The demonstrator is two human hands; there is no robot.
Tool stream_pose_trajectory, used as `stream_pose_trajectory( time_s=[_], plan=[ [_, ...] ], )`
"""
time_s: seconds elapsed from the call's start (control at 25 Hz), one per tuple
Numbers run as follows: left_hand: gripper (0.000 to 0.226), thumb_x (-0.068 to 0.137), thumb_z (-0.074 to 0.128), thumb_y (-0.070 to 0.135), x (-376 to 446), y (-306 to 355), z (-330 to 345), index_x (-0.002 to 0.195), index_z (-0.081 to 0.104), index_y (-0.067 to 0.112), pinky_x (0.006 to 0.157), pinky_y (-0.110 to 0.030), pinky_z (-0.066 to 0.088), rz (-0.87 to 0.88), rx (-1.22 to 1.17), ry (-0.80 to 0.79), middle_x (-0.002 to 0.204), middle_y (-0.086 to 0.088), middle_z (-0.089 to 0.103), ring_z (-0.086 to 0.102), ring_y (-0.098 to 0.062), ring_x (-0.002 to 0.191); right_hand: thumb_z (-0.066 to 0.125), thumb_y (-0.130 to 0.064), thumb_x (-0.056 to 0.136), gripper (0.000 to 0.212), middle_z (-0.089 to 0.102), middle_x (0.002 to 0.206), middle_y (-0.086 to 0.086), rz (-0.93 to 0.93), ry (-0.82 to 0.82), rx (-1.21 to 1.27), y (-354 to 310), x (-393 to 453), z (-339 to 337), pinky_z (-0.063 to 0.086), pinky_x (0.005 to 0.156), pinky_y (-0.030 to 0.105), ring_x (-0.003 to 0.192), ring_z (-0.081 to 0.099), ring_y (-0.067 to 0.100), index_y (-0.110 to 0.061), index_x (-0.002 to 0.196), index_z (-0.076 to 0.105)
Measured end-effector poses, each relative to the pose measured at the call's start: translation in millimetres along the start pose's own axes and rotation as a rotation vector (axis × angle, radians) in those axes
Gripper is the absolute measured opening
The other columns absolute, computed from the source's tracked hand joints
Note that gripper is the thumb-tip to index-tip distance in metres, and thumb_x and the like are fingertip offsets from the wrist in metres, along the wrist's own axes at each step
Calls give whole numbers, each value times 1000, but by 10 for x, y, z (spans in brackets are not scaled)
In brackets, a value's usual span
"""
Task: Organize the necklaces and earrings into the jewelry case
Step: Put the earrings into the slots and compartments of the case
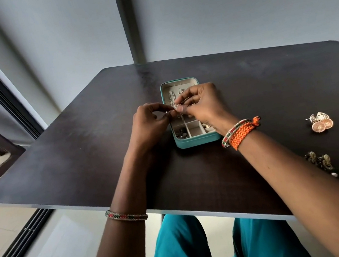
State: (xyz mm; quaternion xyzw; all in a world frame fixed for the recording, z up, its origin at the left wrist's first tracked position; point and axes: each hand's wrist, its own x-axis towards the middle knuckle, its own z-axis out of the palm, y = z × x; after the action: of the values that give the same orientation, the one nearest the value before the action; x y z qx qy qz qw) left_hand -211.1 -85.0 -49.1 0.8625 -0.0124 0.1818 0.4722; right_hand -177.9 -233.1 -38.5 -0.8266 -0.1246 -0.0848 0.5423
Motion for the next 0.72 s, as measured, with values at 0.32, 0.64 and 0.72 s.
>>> stream_pose_trajectory(
  time_s=[0.32,0.64,0.72],
  plan=[
    [7,83,70,17,-5,-18,-14,88,74,21,64,-19,35,88,170,102,81,8,65,49,-1,72,72,-6,80,9,73,76,5,-3,-14,124,-58,-28,-24,51,55,19,68,71,9,-15,80,71],
    [18,89,62,14,-50,-6,-22,100,73,23,68,-39,50,250,421,44,99,-2,62,55,-21,96,73,-10,80,6,74,77,4,-96,89,-41,-12,5,-43,56,64,23,68,68,6,-15,81,70],
    [19,91,60,15,-64,9,-29,102,72,24,65,-38,48,259,469,48,101,-1,61,54,-20,100,72,-8,80,7,72,75,5,-109,89,-37,-35,-9,-47,57,59,23,64,67,9,-13,80,69]
  ],
)
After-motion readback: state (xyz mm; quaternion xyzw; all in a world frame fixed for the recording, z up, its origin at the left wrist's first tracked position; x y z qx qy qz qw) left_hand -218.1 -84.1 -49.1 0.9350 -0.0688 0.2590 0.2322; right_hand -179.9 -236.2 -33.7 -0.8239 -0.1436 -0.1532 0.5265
